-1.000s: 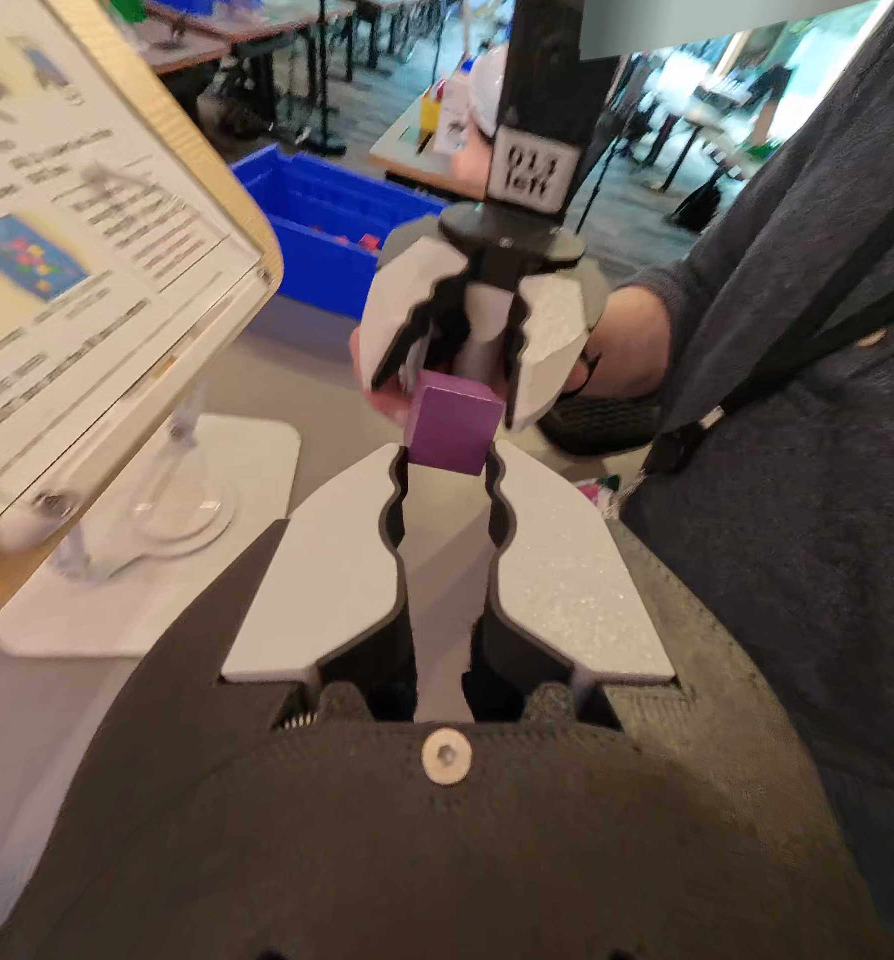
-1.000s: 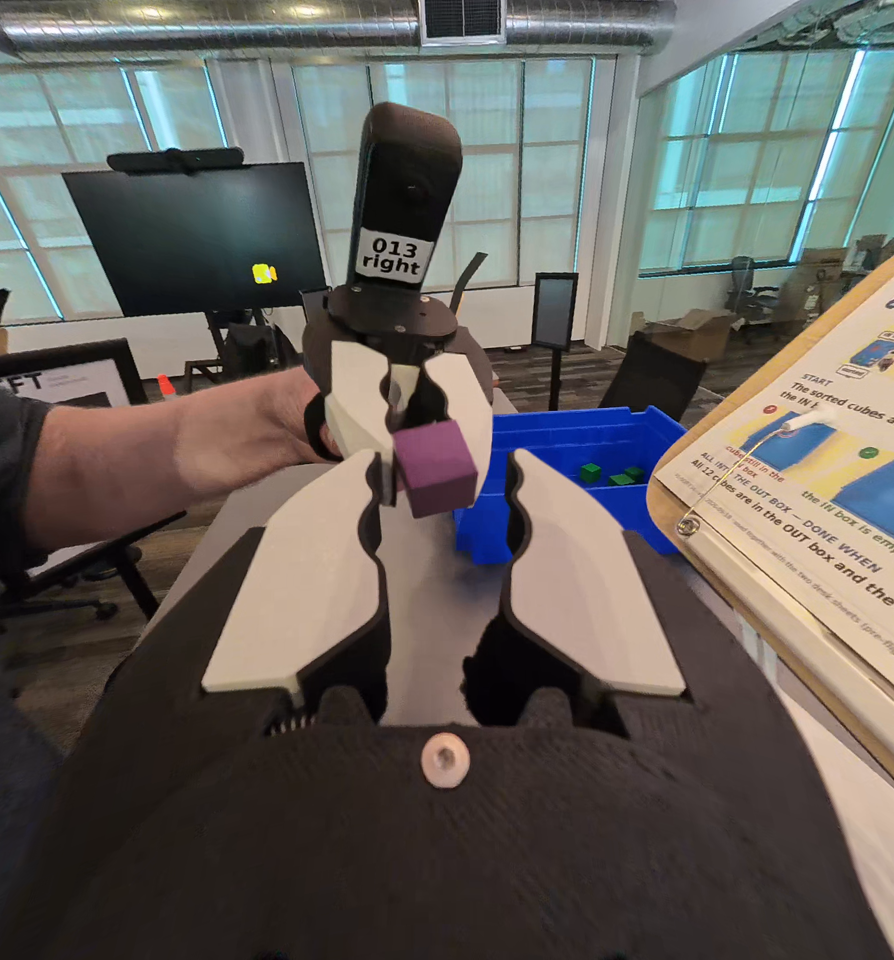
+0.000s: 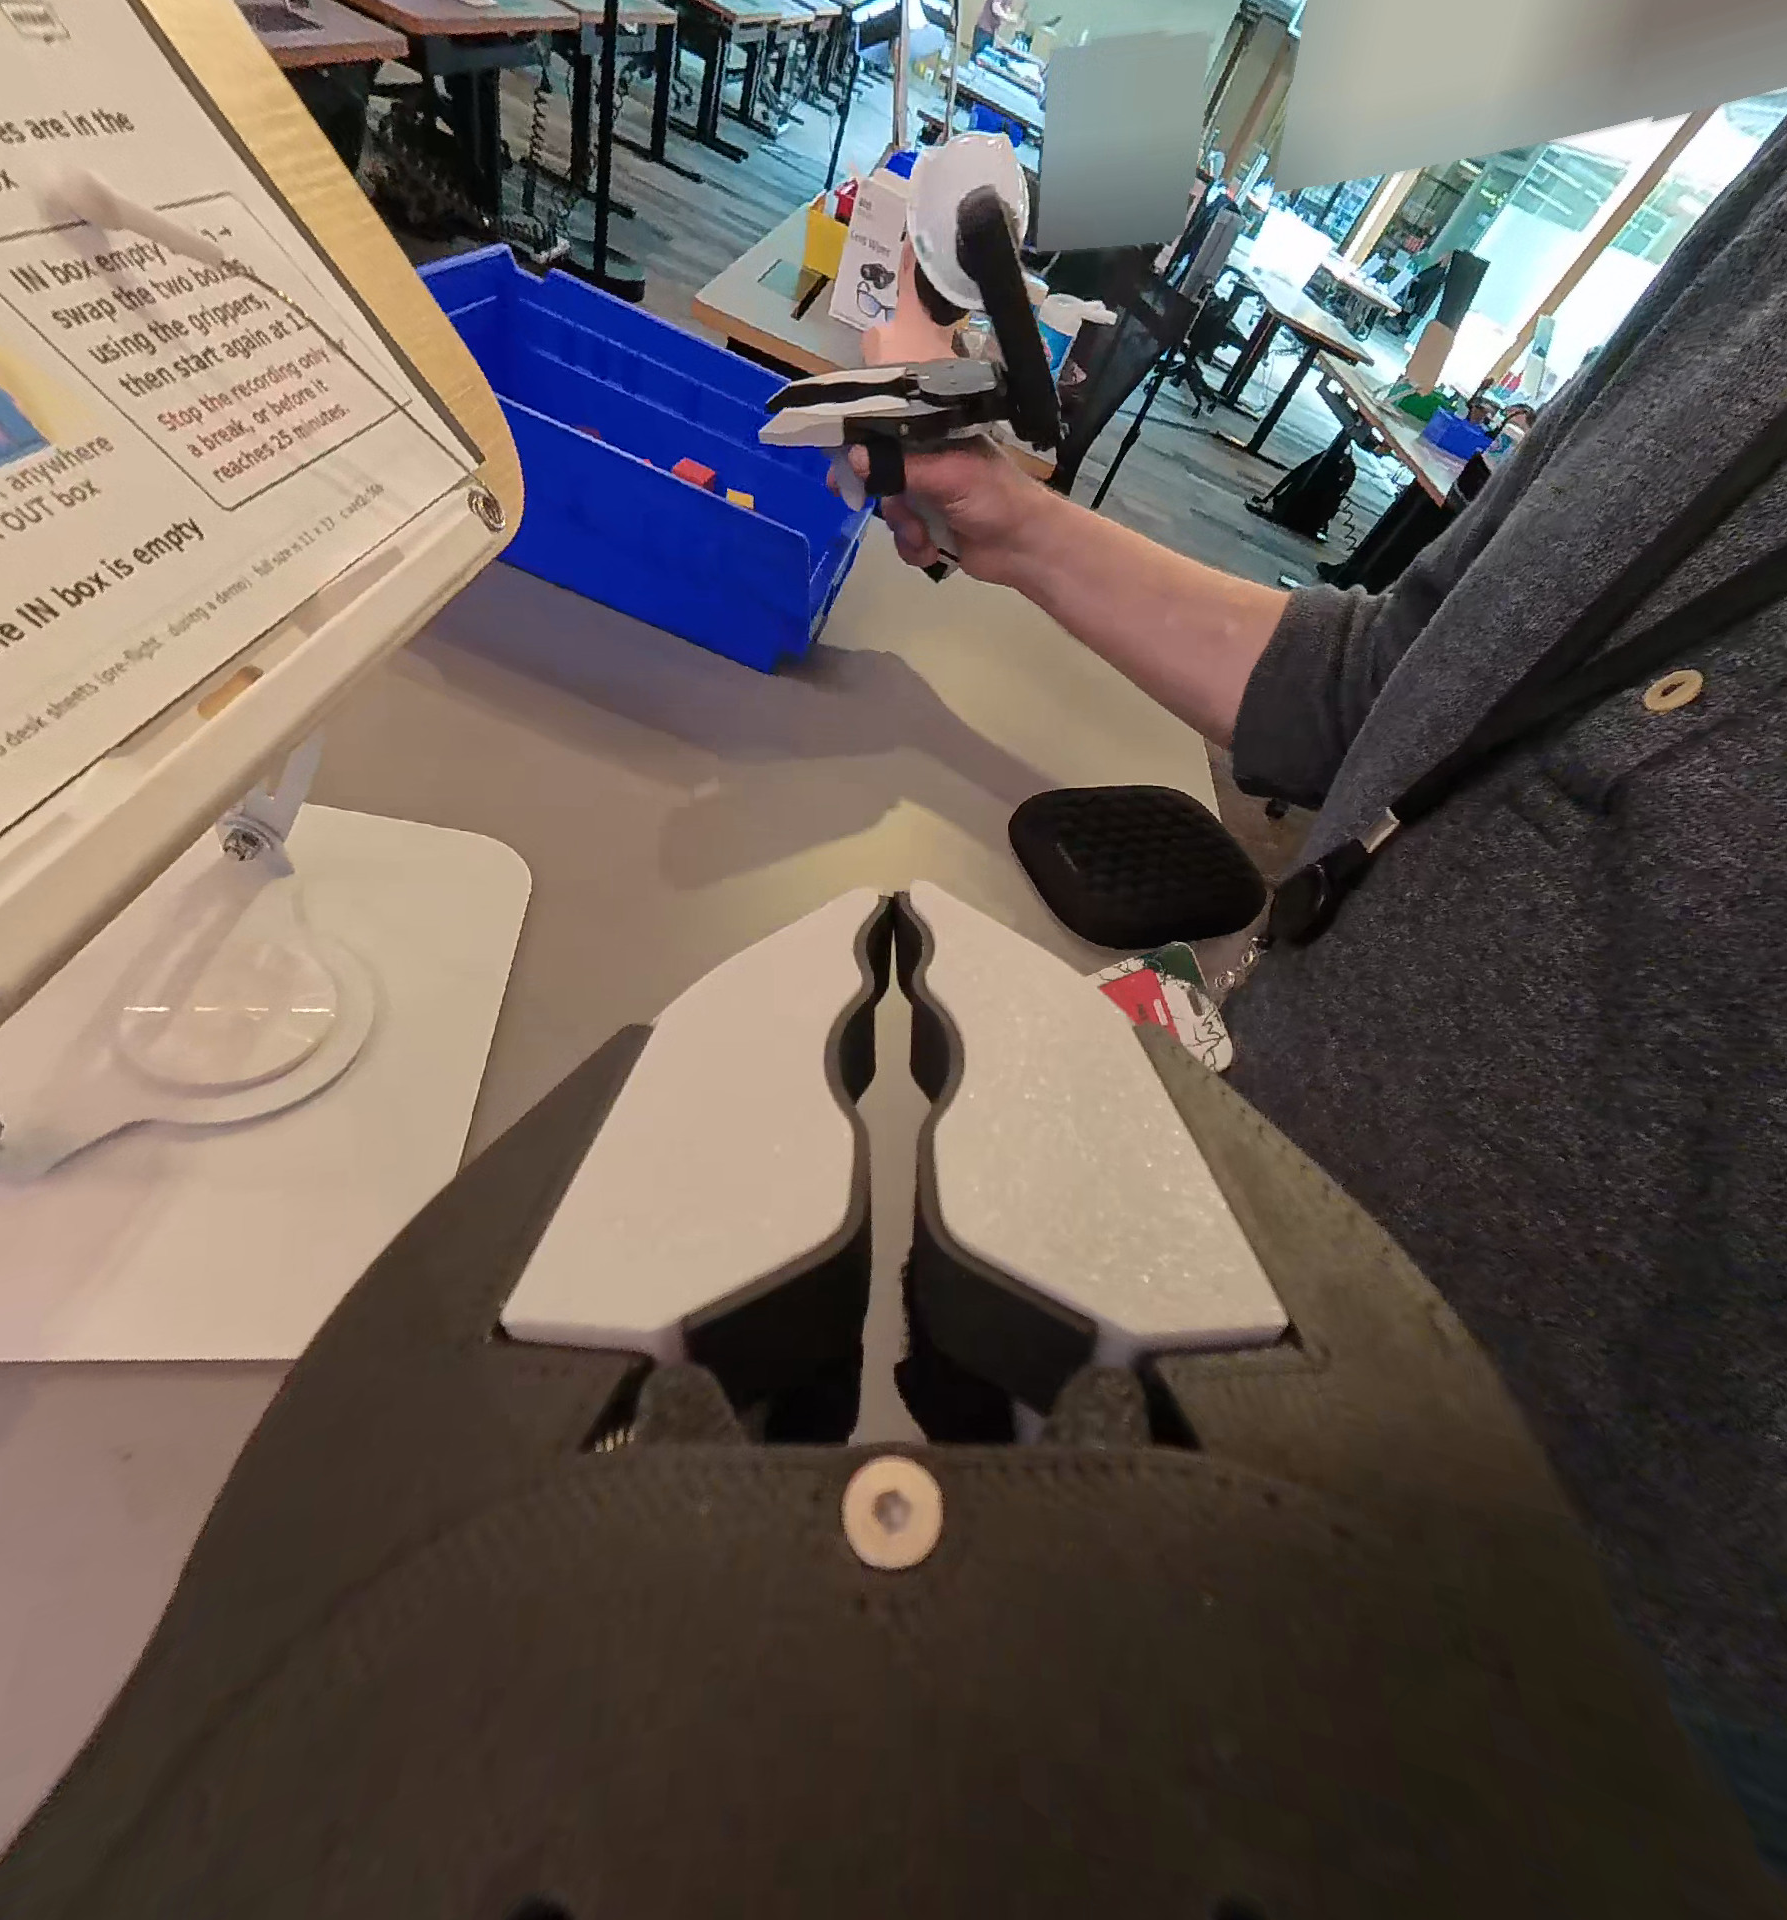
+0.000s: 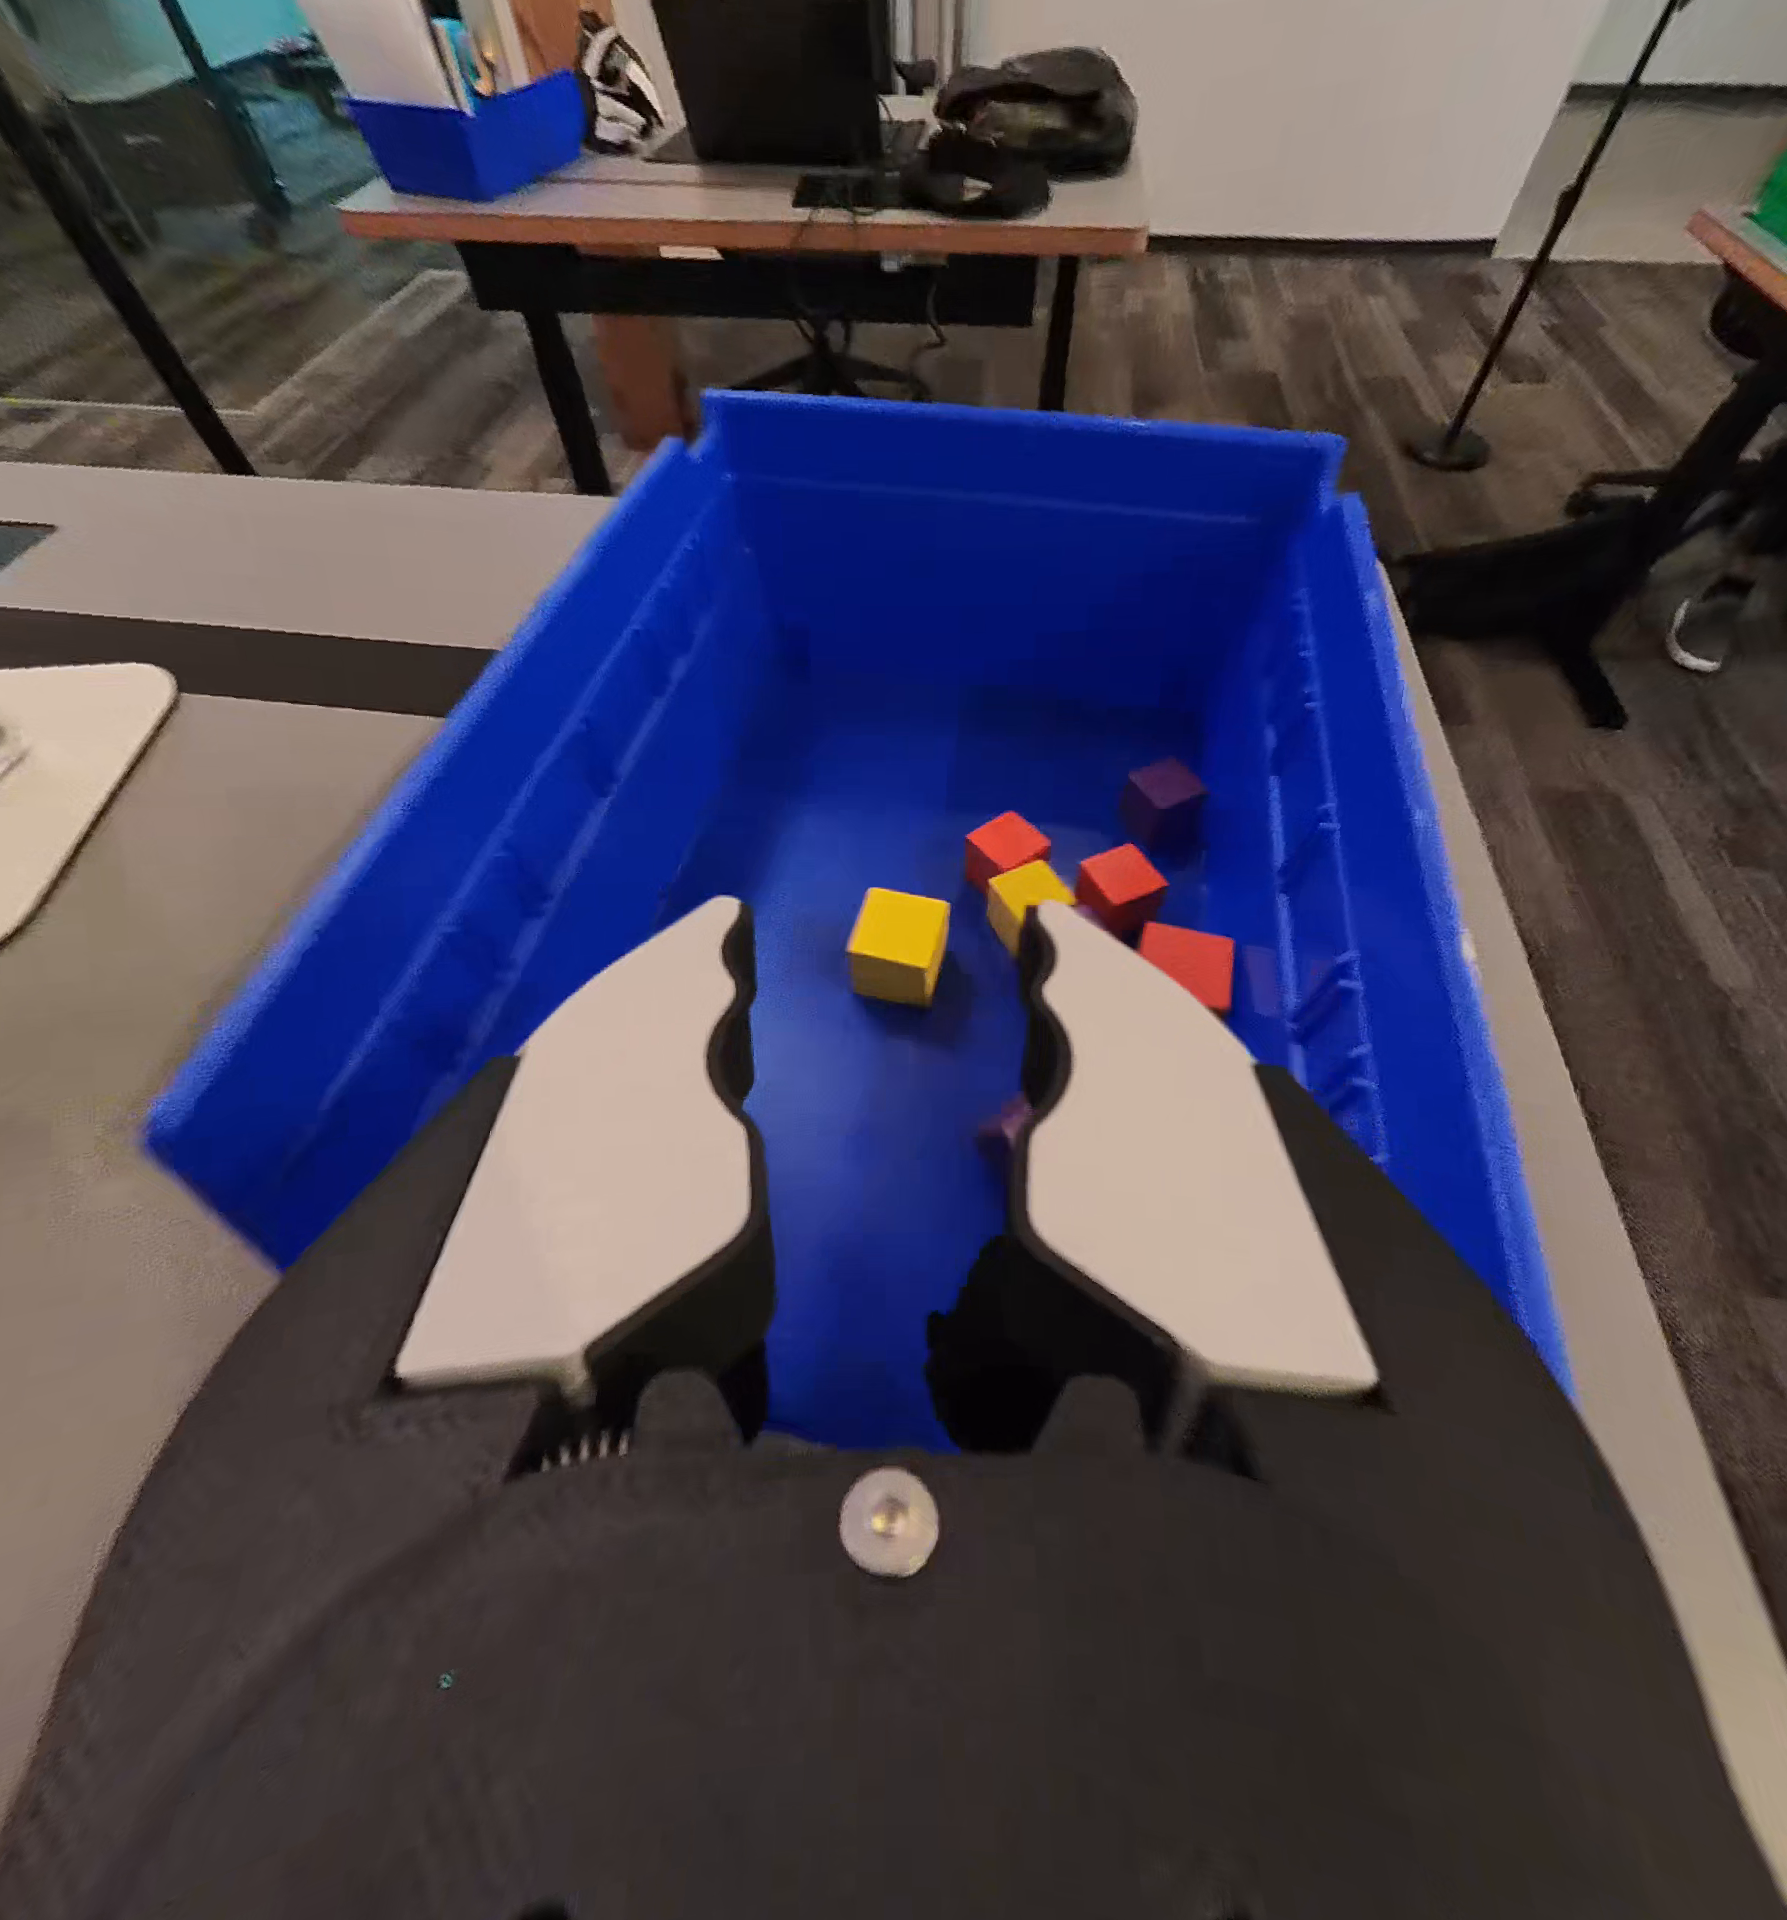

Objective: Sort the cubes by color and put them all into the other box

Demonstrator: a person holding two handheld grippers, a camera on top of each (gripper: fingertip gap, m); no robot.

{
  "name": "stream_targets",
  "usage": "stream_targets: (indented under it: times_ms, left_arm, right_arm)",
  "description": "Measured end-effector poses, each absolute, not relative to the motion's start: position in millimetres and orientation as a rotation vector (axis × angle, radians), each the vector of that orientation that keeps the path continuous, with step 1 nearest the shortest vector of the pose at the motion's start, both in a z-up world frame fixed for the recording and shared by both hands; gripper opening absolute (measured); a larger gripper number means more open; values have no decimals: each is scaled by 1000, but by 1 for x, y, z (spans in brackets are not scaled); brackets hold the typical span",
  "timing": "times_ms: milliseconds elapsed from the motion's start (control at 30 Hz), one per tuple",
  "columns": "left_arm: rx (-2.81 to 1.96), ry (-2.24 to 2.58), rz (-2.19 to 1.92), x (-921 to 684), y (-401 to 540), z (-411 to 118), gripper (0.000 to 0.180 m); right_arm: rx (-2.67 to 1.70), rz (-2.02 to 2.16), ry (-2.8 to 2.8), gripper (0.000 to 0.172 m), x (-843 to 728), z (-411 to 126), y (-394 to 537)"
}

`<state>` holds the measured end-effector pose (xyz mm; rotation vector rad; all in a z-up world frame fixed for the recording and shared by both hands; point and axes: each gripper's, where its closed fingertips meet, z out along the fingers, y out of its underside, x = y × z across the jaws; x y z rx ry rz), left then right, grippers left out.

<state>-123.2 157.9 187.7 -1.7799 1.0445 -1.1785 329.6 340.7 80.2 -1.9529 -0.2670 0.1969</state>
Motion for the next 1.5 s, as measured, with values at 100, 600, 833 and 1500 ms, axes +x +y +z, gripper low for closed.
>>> stream_targets:
  times_ms: [100,600,833,1500]
  left_arm:
    - [-1810,1016,-1150,-129,162,181,0]
    - [-2355,527,-72,-427,297,77,39]
    - [-2519,399,124,-473,355,7,46]
    - [-2060,299,-512,-356,315,124,29]
  right_arm:
    - [-1917,231,-322,41,306,88,326]
    - [-1753,546,-666,29,143,120,281]
    - [-1732,616,-672,26,120,131,278]
    - [-1512,912,-911,31,12,187,234]
